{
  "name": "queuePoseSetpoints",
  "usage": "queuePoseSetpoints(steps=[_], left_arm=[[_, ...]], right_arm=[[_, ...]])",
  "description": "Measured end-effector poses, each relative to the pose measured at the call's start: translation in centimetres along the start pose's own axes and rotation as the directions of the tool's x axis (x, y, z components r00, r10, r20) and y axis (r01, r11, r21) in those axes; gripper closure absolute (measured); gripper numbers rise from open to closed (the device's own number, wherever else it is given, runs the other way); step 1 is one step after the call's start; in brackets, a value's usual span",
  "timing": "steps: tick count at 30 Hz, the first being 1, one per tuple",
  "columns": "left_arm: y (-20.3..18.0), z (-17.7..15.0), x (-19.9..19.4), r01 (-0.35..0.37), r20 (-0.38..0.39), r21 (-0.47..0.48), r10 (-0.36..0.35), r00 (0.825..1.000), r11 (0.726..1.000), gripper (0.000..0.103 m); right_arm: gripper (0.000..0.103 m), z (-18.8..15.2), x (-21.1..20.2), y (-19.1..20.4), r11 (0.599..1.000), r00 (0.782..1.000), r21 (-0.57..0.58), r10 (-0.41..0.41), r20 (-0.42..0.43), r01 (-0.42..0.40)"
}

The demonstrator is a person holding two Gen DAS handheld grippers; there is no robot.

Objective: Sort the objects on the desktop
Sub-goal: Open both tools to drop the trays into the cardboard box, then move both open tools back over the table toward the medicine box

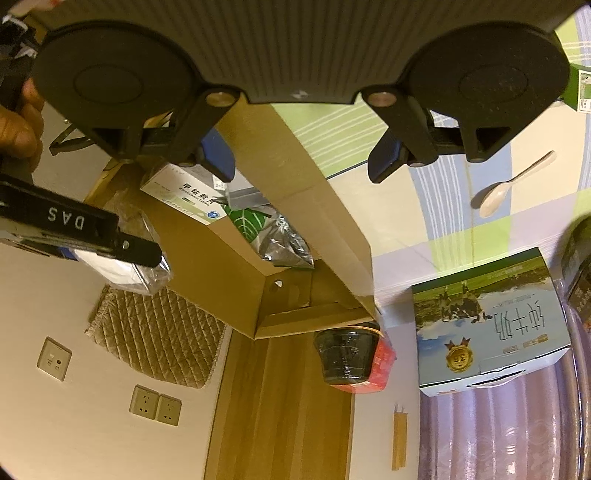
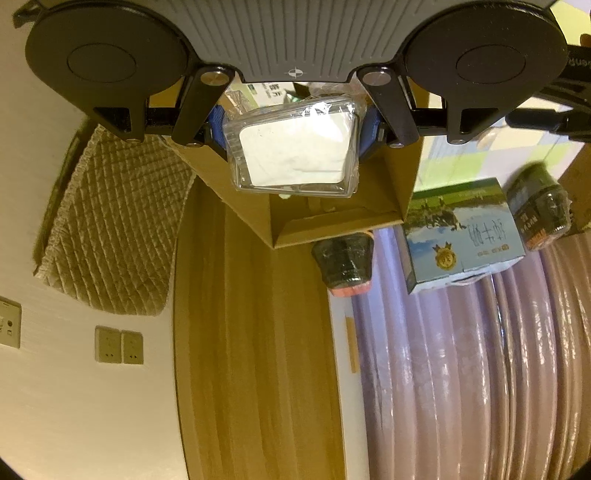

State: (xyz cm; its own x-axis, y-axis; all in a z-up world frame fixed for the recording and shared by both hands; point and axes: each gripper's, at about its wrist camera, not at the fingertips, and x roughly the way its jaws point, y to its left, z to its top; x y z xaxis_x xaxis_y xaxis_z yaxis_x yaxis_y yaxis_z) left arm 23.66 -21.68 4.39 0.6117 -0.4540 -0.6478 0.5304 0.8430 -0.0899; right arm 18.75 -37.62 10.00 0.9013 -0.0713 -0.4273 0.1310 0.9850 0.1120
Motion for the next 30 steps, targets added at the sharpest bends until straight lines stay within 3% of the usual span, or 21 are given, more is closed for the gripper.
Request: queuePoseSetpoints(steps=[2, 3, 4, 5, 30], left_arm=[[0.4, -0.2, -0.2, -0.005, 0.001, -0.002, 0.005, 1.0, 1.0, 0.028], [0.6, -0.2, -0.4, -0.007, -0.001, -0.004, 0.007, 1.0, 1.0, 0.028], [0.8, -0.3, -0.4, -0.01, -0.001, -0.006, 0.01, 1.0, 1.0, 0.028], [1.0, -0.4, -0.5, -0.013, -0.003, -0.007, 0.013, 1.0, 1.0, 0.028], [3.5, -1.5, -1.9, -0.048, -0.009, -0.034, 0.047, 0.999, 0.998, 0.026]], right_arm=[[0.034, 0.0, 0.2, 0.0, 1.0, 1.0, 0.009, 0.018, 0.01, -0.018], [0.028, 0.0, 0.5, 0.1, 1.0, 1.0, 0.012, 0.023, 0.01, -0.023], [0.015, 0.0, 0.5, 0.1, 1.0, 1.0, 0.016, 0.014, 0.018, -0.015], [0.011, 0.0, 0.4, 0.1, 1.0, 0.999, 0.024, 0.009, 0.032, -0.01], [0.009, 0.1, -0.3, 1.5, 1.0, 0.999, 0.023, 0.015, 0.044, -0.016]])
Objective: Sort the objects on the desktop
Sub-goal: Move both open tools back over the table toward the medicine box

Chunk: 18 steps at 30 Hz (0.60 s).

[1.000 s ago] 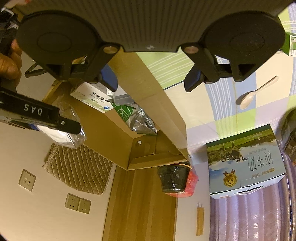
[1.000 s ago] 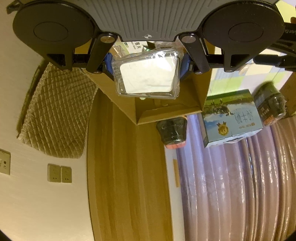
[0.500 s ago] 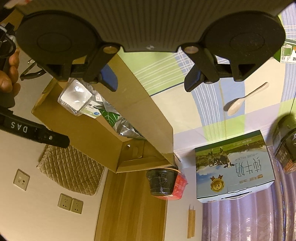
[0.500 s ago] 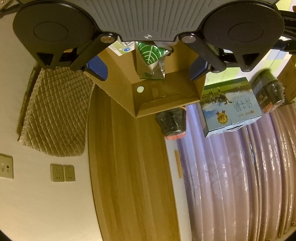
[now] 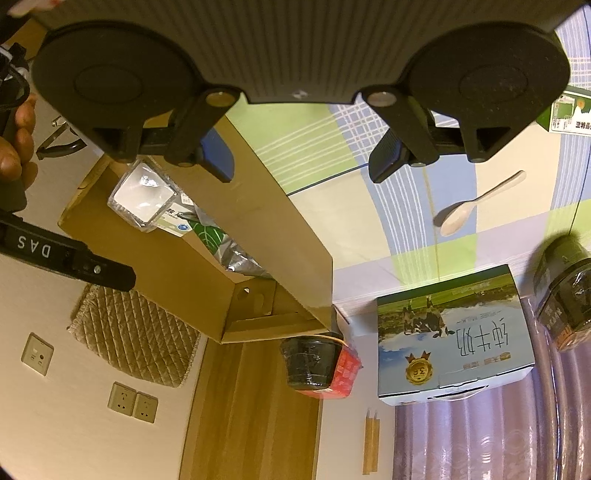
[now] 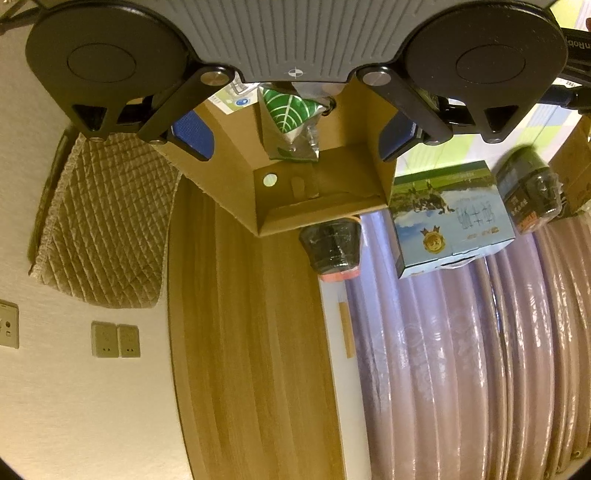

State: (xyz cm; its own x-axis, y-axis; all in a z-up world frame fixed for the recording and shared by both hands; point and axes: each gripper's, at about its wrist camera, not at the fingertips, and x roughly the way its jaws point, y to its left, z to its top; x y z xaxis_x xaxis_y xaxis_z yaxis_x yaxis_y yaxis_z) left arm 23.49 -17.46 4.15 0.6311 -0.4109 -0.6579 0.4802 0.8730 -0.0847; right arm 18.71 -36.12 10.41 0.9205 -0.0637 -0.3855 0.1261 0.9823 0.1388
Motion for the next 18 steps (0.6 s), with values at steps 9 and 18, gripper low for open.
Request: queuePoseSetpoints(steps=[9, 18], left_arm=[[0.9, -0.4, -0.5, -0.013, 0.003, -0.008, 0.013, 1.0, 1.0, 0.014], [3.2, -1.7, -1.1, -0.053, -0.02, -0.02, 0.053, 0.998, 0.998, 0.005]], right_arm=[[0.008, -0.2, -0.1, 1.3, 1.0, 1.0, -0.016, 0.016, 0.001, -0.016], [0.007, -0.3, 0.0, 3.6, 0.996, 0.998, -0.051, 0.068, 0.01, -0.067]])
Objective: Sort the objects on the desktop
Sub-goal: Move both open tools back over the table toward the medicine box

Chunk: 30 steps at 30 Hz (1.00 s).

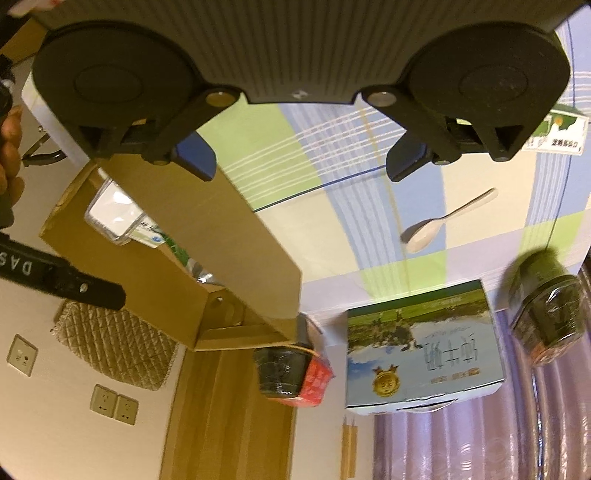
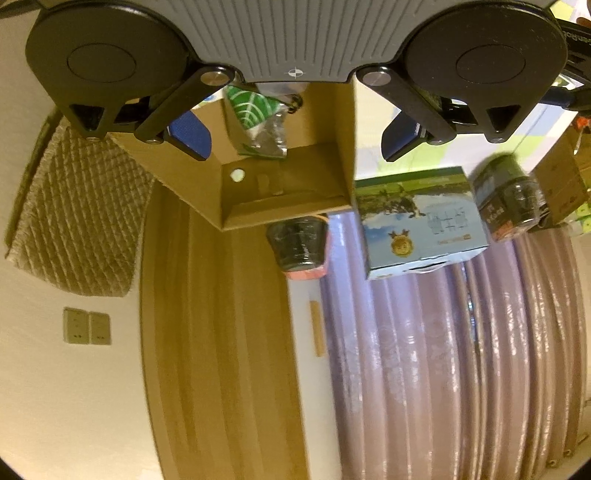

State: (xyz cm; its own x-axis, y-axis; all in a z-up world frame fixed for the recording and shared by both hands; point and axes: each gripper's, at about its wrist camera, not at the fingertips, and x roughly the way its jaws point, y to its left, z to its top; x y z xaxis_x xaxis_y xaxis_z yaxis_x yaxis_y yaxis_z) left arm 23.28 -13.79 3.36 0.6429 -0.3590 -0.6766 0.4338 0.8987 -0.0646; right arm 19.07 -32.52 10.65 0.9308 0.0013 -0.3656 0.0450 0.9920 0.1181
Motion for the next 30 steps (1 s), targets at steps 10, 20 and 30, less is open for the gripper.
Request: queuePoseSetpoints(steps=[10, 20, 30], left_arm=[[3.8, -1.7, -0.9, -0.068, -0.027, -0.039, 0.067, 0.997, 0.997, 0.001], [7.3, -3.5, -2.0, -0.116, -0.039, -0.076, 0.114, 0.993, 0.99, 0.001], [10.8, -5.0, -3.0, -0.161, -0.051, -0.12, 0.156, 0.986, 0.98, 0.001]], right_arm=[[0.006, -0.2, 0.6, 4.4, 0.993, 0.995, -0.07, 0.097, 0.003, -0.097], [0.006, -0.7, 1.8, 8.1, 0.98, 0.986, -0.106, 0.165, -0.019, -0.166], [0.006, -1.5, 3.0, 11.7, 0.957, 0.971, -0.162, 0.232, -0.065, -0.239]])
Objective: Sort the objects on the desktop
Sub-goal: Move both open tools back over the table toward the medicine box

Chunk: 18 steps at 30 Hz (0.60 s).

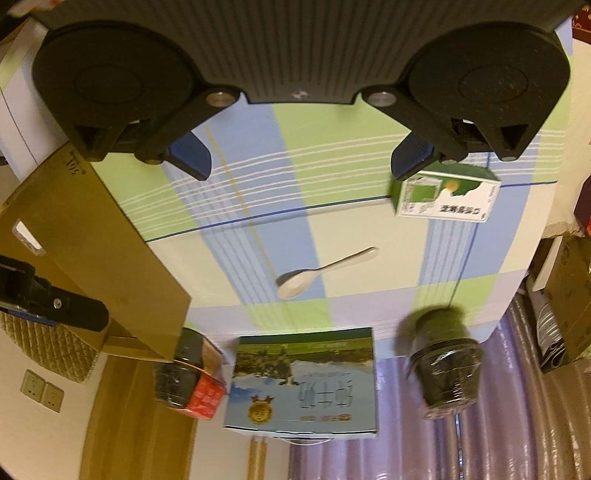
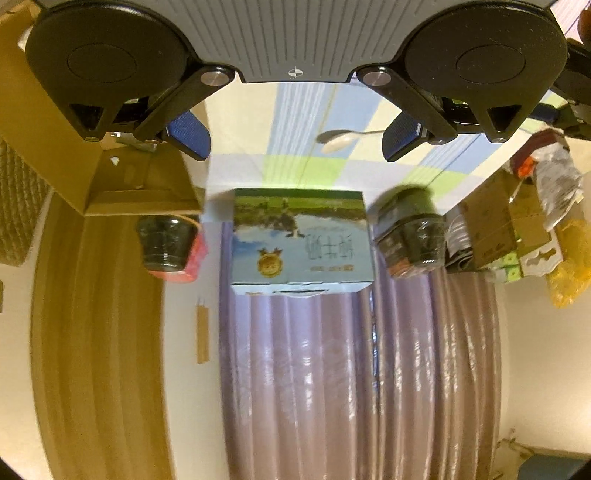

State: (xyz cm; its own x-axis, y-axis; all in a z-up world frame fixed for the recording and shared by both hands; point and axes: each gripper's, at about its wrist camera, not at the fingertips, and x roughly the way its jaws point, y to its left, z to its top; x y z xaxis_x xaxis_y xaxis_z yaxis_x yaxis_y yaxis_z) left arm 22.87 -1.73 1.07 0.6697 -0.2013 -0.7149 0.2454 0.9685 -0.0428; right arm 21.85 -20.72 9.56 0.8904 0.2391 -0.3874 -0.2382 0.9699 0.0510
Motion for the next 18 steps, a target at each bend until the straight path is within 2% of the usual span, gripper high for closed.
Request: queuePoseSetpoints(steps=[11, 15, 18], left_arm=[[5.9, -1.6, 0.3, -0.07, -0.018, -0.068, 0.069, 0.997, 0.995, 0.001], [8.1, -2.4, 1.0, -0.109, -0.028, -0.094, 0.107, 0.994, 0.99, 0.001], [9.3, -2.4, 1.8, -0.111, -0.029, -0.109, 0.108, 0.994, 0.988, 0.001]], right_arm=[[0.006, -0.6, 2.4, 1.7, 0.997, 0.998, -0.059, 0.044, -0.047, -0.047], [0.006, -0.8, 3.9, 1.6, 0.997, 0.994, -0.048, 0.064, -0.084, -0.068], [0.006, -1.0, 5.6, 1.8, 0.995, 0.987, -0.044, 0.085, -0.136, -0.091]])
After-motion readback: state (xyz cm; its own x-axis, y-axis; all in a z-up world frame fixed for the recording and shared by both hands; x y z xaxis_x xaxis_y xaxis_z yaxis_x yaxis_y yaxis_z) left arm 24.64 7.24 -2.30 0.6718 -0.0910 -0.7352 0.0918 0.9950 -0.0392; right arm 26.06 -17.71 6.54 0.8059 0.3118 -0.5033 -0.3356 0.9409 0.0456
